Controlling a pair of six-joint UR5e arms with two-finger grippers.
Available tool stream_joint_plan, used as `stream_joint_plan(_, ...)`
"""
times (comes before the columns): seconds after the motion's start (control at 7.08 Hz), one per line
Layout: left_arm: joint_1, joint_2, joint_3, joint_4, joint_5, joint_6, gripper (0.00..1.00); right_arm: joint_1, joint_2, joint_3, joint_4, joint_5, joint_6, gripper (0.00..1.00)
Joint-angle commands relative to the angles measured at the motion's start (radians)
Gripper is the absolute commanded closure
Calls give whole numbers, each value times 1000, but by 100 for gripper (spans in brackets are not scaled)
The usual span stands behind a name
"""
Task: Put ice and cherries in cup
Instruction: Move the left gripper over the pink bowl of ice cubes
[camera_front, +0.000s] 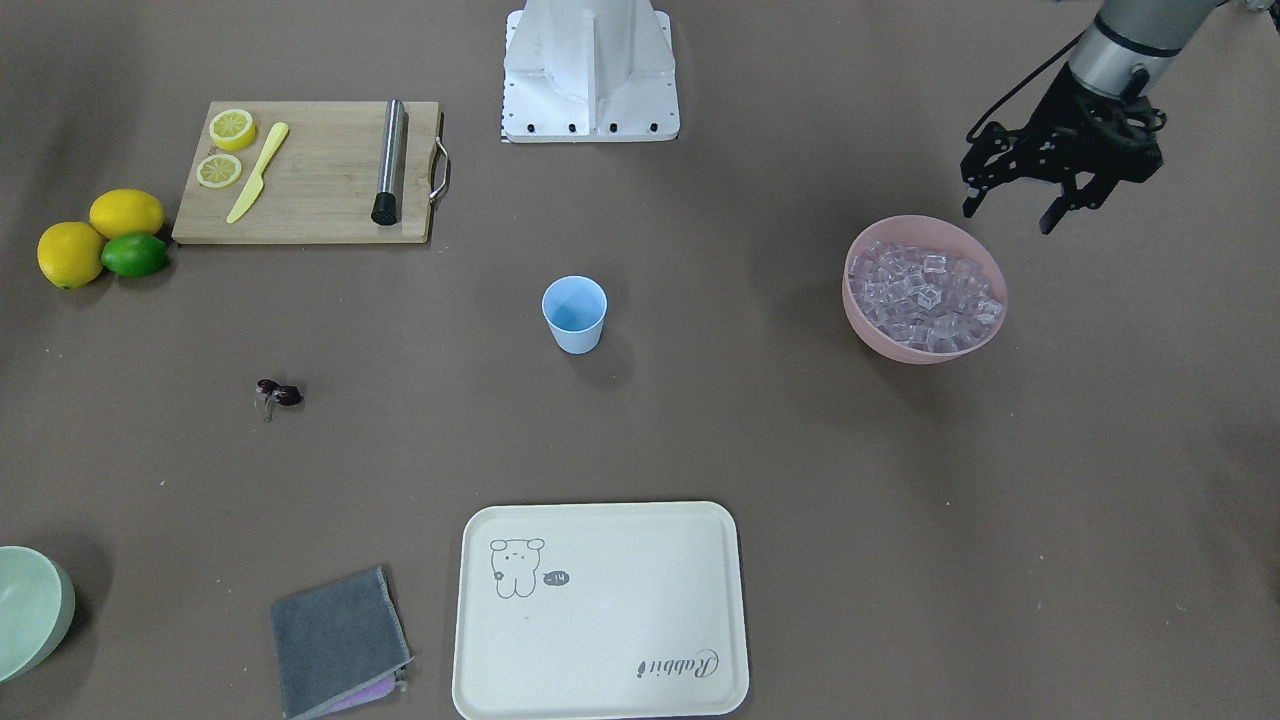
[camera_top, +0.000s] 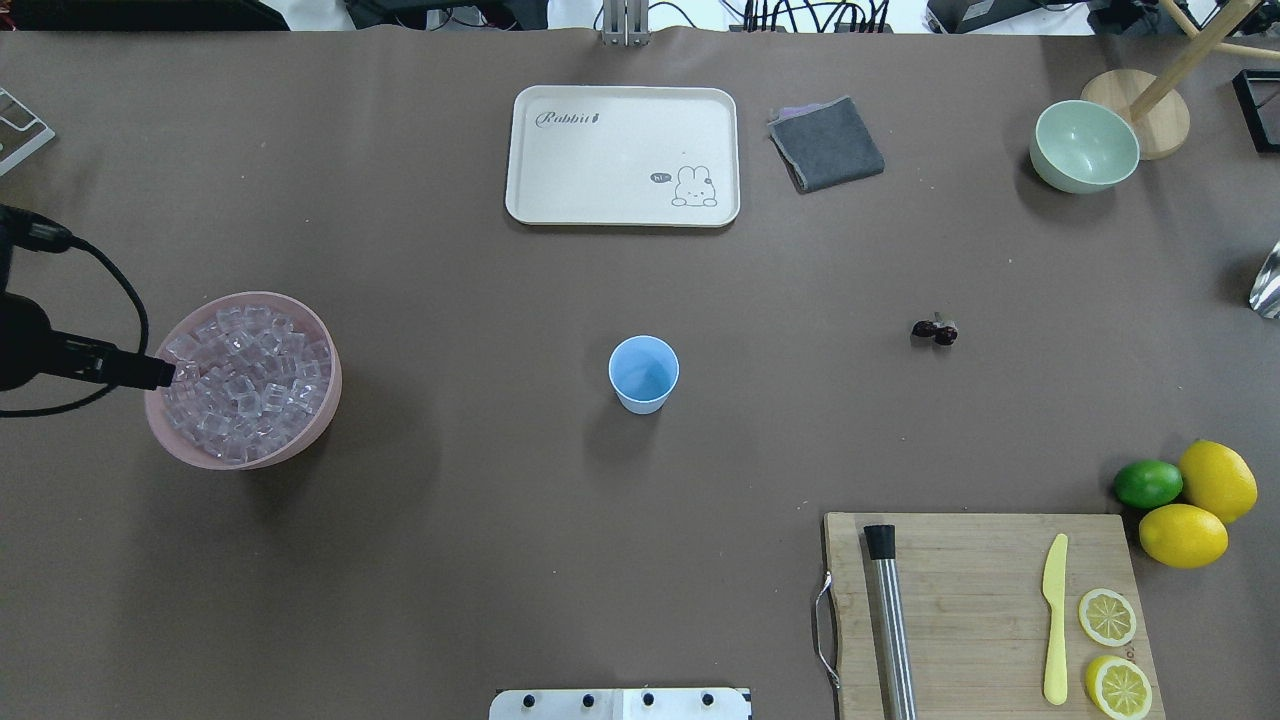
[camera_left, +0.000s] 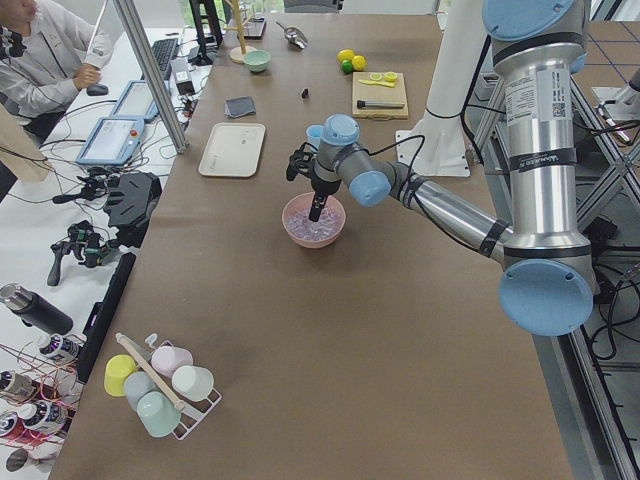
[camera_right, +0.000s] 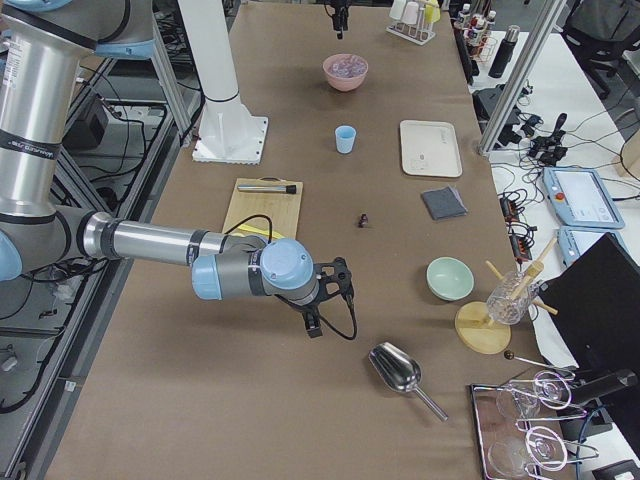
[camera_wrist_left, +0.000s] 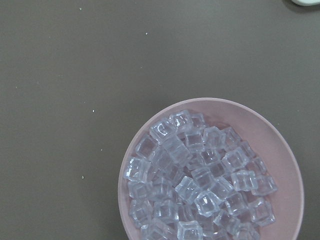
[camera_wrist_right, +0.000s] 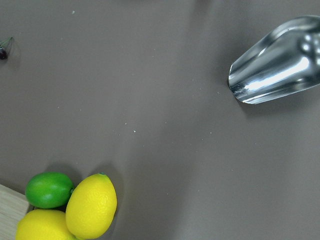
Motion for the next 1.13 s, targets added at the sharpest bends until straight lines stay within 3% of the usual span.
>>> stream_joint_plan(0.0, 103, -7, 21, 3, 116, -15, 3, 0, 6, -3, 0, -4, 1, 0)
stream_joint_plan(0.14, 152, -12, 25, 3, 179, -23, 11, -6, 6, -3, 0, -7, 1, 1)
stream_joint_plan(0.28, 198, -26, 38, 3, 201, -82, 12, -9, 6, -3, 0, -9, 1, 0)
stream_joint_plan(0.42, 211, -36, 67, 5, 205, -83, 16, -9, 8, -3, 0, -7, -1, 0)
stream_joint_plan(0.85, 220, -58, 84, 3, 219, -88, 45, -9, 8, -3, 0, -9, -1, 0)
stream_joint_plan(0.99, 219, -59, 88, 3, 219, -88, 46, -9, 8, -3, 0, -9, -1, 1)
